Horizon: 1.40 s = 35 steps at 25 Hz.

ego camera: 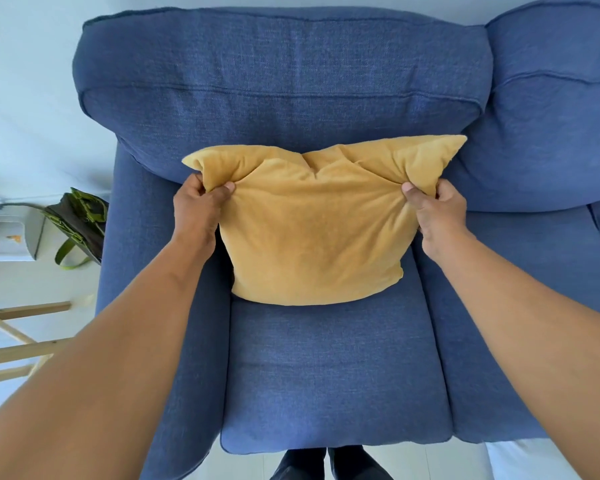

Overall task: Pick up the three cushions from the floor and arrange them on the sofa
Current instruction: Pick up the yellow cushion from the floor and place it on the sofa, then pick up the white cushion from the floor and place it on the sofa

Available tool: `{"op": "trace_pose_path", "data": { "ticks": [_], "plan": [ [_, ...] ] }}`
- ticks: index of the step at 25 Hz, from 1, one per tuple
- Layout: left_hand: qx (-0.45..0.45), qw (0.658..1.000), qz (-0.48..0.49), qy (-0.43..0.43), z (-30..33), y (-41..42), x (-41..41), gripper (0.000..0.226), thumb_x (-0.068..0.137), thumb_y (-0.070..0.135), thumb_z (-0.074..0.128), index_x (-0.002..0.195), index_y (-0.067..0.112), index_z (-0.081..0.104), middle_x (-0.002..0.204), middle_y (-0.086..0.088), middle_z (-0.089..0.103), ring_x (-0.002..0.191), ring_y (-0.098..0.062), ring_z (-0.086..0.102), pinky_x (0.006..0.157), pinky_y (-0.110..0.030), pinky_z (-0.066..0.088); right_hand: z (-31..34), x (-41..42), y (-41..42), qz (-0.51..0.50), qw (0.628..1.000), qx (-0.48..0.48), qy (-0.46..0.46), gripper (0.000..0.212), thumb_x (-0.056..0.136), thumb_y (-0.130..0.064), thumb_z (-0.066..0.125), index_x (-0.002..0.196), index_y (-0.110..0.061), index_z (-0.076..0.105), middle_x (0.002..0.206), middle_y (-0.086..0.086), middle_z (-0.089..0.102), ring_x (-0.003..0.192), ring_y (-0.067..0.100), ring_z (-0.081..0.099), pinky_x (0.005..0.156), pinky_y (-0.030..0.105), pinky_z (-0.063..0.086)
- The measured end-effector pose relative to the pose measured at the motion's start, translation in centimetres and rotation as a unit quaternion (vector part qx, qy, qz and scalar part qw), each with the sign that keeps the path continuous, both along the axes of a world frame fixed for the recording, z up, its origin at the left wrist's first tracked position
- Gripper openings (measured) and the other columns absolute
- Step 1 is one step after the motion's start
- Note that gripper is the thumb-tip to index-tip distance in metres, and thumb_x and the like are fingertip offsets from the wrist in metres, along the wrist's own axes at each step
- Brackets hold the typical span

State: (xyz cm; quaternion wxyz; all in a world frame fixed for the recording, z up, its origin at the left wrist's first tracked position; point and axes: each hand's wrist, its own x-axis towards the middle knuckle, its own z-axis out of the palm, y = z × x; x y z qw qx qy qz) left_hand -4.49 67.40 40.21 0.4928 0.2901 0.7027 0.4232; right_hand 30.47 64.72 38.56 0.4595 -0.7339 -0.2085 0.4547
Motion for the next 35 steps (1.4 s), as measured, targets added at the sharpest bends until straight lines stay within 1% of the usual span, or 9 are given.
{"op": "trace_pose_path", "data": {
  "ticks": [6,11,14,17,20,23,26,30,35],
  "plan": [
    [-0.066,0.997,-0.012,0.043,-0.1,0.4,0.6,0.046,0.094,0.023,0.076,0.133,0.011,0.056,0.12,-0.002,0.067,0.11,-0.021,0.066,0.098,-0.044,0.057,-1.1,-1.1,0.7,-0.022,0.997,-0.058,-0.046,0.025,0.088,-0.034,0.078,0.104,-0.023,0.062,0.106,-0.003,0.07,0.103,0.022,0.068,0.098,0.049,0.058],
    [-0.07,0.989,-0.017,0.127,2.2,-2.1,1.1,0.056,0.088,0.031,0.073,0.138,0.013,0.055,0.118,0.001,0.067,0.108,-0.02,0.066,0.08,-0.031,0.052,1.9,-0.8,-0.8,0.027,0.989,-0.097,-0.106,0.041,0.088,-0.044,0.075,0.115,-0.016,0.065,0.111,0.005,0.073,0.098,0.024,0.067,0.091,0.042,0.057],
    [-0.074,0.984,-0.031,0.162,3.6,-6.6,2.3,0.046,0.092,0.029,0.067,0.135,0.017,0.057,0.108,-0.004,0.069,0.103,-0.022,0.066,0.077,-0.03,0.049,4.4,-1.0,-4.5,0.105,0.971,-0.109,-0.183,0.055,0.092,-0.048,0.068,0.137,-0.018,0.058,0.131,0.0,0.07,0.124,0.025,0.063,0.097,0.042,0.05],
    [-0.094,0.971,-0.098,0.195,5.1,-11.4,4.4,0.051,0.1,0.033,0.062,0.146,0.015,0.053,0.145,-0.004,0.061,0.133,-0.024,0.057,0.096,-0.033,0.046,6.5,-1.1,-9.0,0.142,0.966,-0.114,-0.184,0.067,0.096,-0.048,0.065,0.152,-0.016,0.046,0.15,0.002,0.059,0.137,0.022,0.054,0.099,0.036,0.042],
    [-0.081,0.953,-0.189,0.221,6.0,-14.7,6.4,0.056,0.105,0.033,0.056,0.156,0.013,0.045,0.156,-0.002,0.053,0.138,-0.018,0.053,0.099,-0.029,0.041,7.5,-0.8,-13.5,0.154,0.965,-0.106,-0.183,0.068,0.098,-0.047,0.062,0.154,-0.014,0.043,0.155,0.005,0.054,0.139,0.021,0.053,0.106,0.038,0.045],
    [-0.059,0.924,-0.278,0.257,6.8,-16.6,8.5,0.056,0.106,0.033,0.052,0.158,0.015,0.043,0.155,-0.004,0.054,0.119,-0.014,0.058,0.095,-0.029,0.043,8.3,-0.6,-17.4,0.187,0.947,-0.128,-0.229,0.067,0.101,-0.05,0.054,0.156,-0.014,0.039,0.16,0.005,0.047,0.144,0.026,0.046,0.109,0.043,0.042],
    [0.001,0.884,-0.361,0.296,7.7,-17.6,10.6,0.058,0.107,0.036,0.05,0.16,0.015,0.039,0.165,-0.004,0.043,0.146,-0.024,0.047,0.114,-0.038,0.042,9.2,-0.3,-20.7,0.225,0.92,-0.137,-0.291,0.065,0.106,-0.047,0.046,0.157,-0.009,0.035,0.168,0.009,0.033,0.157,0.028,0.025,0.118,0.047,0.031],
    [0.075,0.796,-0.479,0.362,8.9,-18.8,14.3,0.064,0.108,0.038,0.046,0.164,0.009,0.03,0.174,-0.01,0.02,0.161,-0.026,0.02,0.127,-0.041,0.026,9.4,0.9,-24.9,0.213,0.891,-0.155,-0.37,0.065,0.107,-0.048,0.042,0.155,-0.005,0.032,0.173,0.014,0.014,0.161,0.028,0.003,0.123,0.052,0.02],
    [0.143,0.726,-0.567,0.361,9.1,-21.2,19.7,0.061,0.106,0.039,0.048,0.155,0.004,0.038,0.167,-0.014,0.032,0.161,-0.031,0.016,0.125,-0.046,0.028,10.1,3.6,-31.5,0.147,0.887,-0.197,-0.39,0.075,0.106,-0.051,0.039,0.162,-0.005,0.02,0.174,0.015,0.006,0.162,0.029,-0.002,0.125,0.055,0.016]
  ]
}}
